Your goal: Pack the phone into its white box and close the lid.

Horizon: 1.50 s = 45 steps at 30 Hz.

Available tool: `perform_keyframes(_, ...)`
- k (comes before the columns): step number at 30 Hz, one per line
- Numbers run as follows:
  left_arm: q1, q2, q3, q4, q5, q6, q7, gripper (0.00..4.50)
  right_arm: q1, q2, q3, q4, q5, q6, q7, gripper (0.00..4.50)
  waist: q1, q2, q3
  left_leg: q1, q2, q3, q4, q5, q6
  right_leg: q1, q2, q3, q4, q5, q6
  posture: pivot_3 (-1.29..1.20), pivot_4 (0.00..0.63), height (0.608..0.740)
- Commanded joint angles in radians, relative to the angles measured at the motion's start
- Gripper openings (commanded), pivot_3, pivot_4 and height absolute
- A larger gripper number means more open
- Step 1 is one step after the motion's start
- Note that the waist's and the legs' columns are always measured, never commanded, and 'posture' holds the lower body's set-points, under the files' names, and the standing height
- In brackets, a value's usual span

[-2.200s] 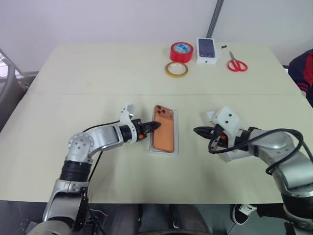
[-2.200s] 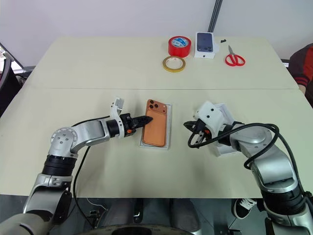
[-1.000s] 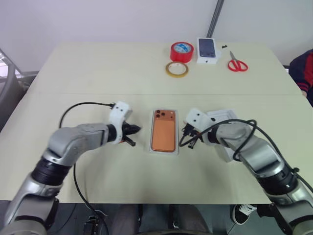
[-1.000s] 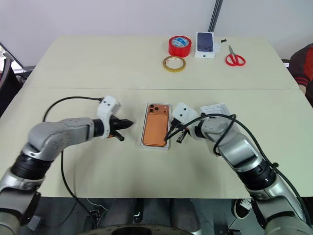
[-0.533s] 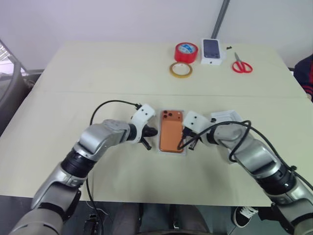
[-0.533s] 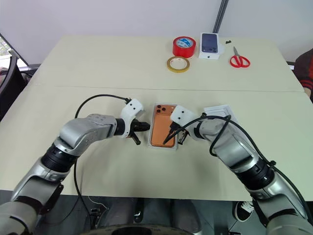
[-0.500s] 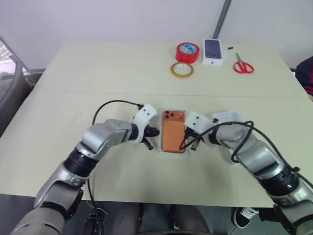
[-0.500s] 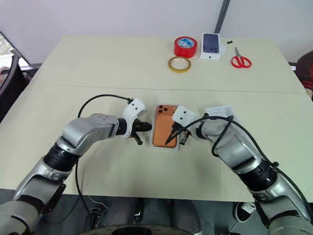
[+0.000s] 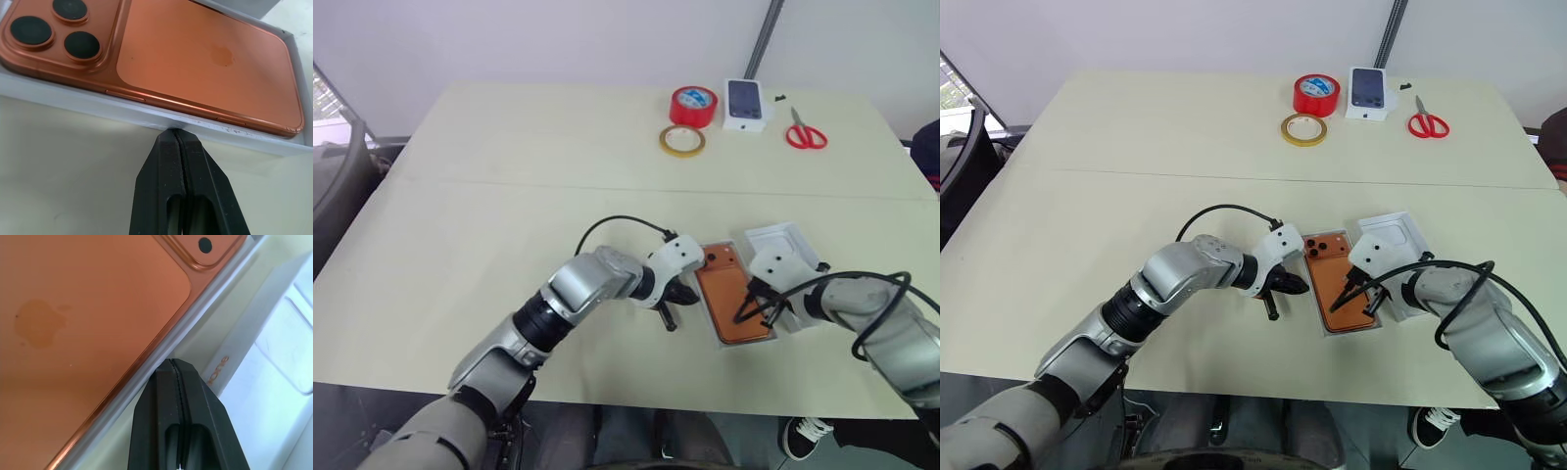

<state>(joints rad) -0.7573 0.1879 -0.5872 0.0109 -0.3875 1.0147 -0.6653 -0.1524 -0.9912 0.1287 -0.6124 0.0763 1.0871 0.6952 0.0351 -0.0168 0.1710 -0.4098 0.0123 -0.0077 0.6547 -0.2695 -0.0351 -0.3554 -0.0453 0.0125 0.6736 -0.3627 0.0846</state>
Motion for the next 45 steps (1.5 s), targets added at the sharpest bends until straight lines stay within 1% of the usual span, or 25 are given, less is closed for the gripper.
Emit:
perform_keyframes(1,-0.025,-0.045,0.024,0.024,0.015,-0.021,-0.007,0.03,0.015,-0.005,-0.014,-0.067,0.041,-0.015,0.028,0.0,0.001,0.0,0.0,0.0,0.0,0.0,0.0,0.0,0.0,0.0,0.0,0.0,0.0,0.0,0.0,0.0,0.15,0.74)
perform_keyframes(5,-0.04,-0.065,0.054,0.071,0.035,-0.028,-0.005,0.03,0.023,-0.016,-0.017,-0.057,0.041,-0.026,0.028,0.0,0.001,0.0,0.0,0.0,0.0,0.0,0.002,0.0,0.0,0.001,0.0,0.0,0.0,0.0,0.0,0.0,0.15,0.74)
perform_keyframes(10,-0.031,-0.063,0.064,0.048,0.042,-0.013,-0.014,0.03,0.044,-0.037,-0.053,-0.049,0.041,-0.041,0.037,0.0,-0.003,0.0,0.0,0.0,0.0,0.0,0.003,0.0,0.0,0.001,0.0,0.0,0.001,0.0,0.0,0.0,0.15,0.74)
perform_keyframes(12,-0.022,-0.045,0.069,0.019,0.04,-0.002,-0.023,0.03,0.062,-0.044,-0.121,-0.062,0.071,-0.032,0.06,0.0,-0.003,0.0,0.0,0.0,0.0,0.0,0.003,0.0,0.0,0.001,0.0,0.0,0.001,0.0,0.0,0.0,0.15,0.74)
perform_keyframes(15,-0.009,-0.003,0.098,-0.025,0.026,0.014,-0.038,0.03,0.105,-0.065,-0.259,-0.086,0.137,-0.002,0.124,0.0,-0.006,0.001,0.0,-0.001,0.0,0.0,0.003,0.0,0.0,0.0,0.0,0.0,0.001,0.0,0.0,0.0,0.15,0.74)
perform_keyframes(18,0.014,0.056,0.137,-0.082,0.009,0.011,-0.06,0.0,0.128,-0.084,-0.376,-0.111,0.204,0.049,0.177,0.82,-0.015,0.001,0.0,0.0,0.001,0.0,0.003,0.0,0.0,0.001,0.001,0.0,0.002,0.0,0.0,0.0,0.15,0.74)
perform_keyframes(21,0.049,0.123,0.177,-0.137,0.009,-0.046,-0.09,0.0,0.088,-0.065,-0.432,-0.115,0.257,0.143,0.167,2.31,-0.027,0.001,0.0,0.0,0.001,0.0,0.003,0.0,0.0,0.001,0.001,0.0,0.002,0.0,0.0,0.0,0.15,0.74)
perform_keyframes(23,0.075,0.16,0.199,-0.167,0.013,-0.103,-0.112,0.0,0.066,-0.055,-0.438,-0.107,0.286,0.203,0.153,3.32,-0.028,0.001,0.0,0.0,0.002,0.0,0.003,0.0,0.0,0.0,0.001,0.0,0.003,0.0,0.0,0.0,0.15,0.74)
perform_keyframes(26,0.139,0.207,0.253,-0.212,0.013,-0.258,-0.165,0.0,0.019,-0.036,-0.4,-0.048,0.288,0.275,0.093,3.32,-0.028,0.002,0.0,0.0,0.002,0.0,0.003,0.0,0.0,0.0,0.001,0.0,0.003,0.0,0.0,0.0,0.15,0.74)
perform_keyframes(30,0.211,0.275,0.286,-0.236,0.026,-0.407,-0.235,0.0,-0.059,0.01,-0.34,0.041,0.292,0.322,0.027,3.32,-0.025,0.002,0.0,0.0,0.002,0.001,0.003,0.0,0.0,0.0,0.0,0.0,0.003,0.0,0.0,0.0,0.15,0.74)
perform_keyframes(35,0.29,0.341,0.315,-0.281,0.026,-0.533,-0.308,0.0,-0.132,0.042,-0.237,0.132,0.28,0.305,-0.035,3.32,-0.025,0.003,0.0,0.0,0.001,0.001,0.003,0.0,0.001,0.0,0.0,0.0,0.003,0.0,0.0,0.0,0.15,0.74)
perform_keyframes(39,0.336,0.381,0.316,-0.308,0.028,-0.573,-0.343,0.0,-0.21,0.083,-0.175,0.216,0.259,0.32,-0.105,3.32,-0.026,0.003,0.0,0.0,0.001,0.001,0.003,-0.001,0.001,-0.001,0.0,0.001,0.003,0.0,0.0,0.0,0.15,0.74)
perform_keyframes(42,0.358,0.377,0.324,-0.319,0.027,-0.575,-0.326,0.0,-0.249,0.103,-0.153,0.252,0.256,0.332,-0.135,2.48,-0.026,0.003,0.0,0.0,0.001,0.002,0.003,-0.001,0.001,-0.001,0.0,0.001,0.003,0.0,0.0,0.0,0.15,0.74)
perform_keyframes(45,0.376,0.371,0.33,-0.334,0.019,-0.577,-0.32,0.0,-0.268,0.126,-0.171,0.247,0.272,0.372,-0.148,1.02,-0.025,0.003,0.0,0.0,0.001,0.001,0.003,-0.001,0.002,-0.001,0.0,0.001,0.003,0.0,0.0,0.0,0.15,0.74)
